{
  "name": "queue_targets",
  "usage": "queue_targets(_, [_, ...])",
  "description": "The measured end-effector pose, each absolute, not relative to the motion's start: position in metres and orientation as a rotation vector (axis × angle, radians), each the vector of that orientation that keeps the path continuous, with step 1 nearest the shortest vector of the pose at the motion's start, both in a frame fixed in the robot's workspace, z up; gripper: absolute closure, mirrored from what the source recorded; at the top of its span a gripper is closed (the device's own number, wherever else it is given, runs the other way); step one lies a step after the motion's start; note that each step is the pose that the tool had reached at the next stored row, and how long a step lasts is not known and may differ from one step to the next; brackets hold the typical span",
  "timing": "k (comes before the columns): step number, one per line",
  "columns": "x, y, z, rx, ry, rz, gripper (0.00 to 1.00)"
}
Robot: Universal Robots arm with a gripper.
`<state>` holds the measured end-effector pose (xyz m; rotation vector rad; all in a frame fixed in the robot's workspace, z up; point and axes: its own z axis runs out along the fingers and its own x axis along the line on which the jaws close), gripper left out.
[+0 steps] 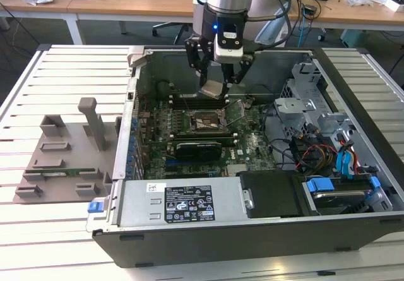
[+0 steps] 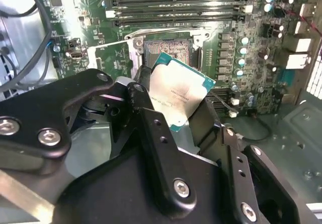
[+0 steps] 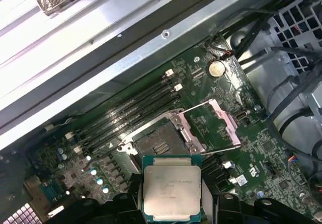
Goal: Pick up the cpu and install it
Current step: 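Place the cpu into insertion slot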
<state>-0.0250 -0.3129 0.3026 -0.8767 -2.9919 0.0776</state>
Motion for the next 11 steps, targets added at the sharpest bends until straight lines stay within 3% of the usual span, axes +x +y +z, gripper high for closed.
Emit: queue_targets(11, [-0.025,-0.3129,0.3022,-1.152,-2.892,0.074,0.45])
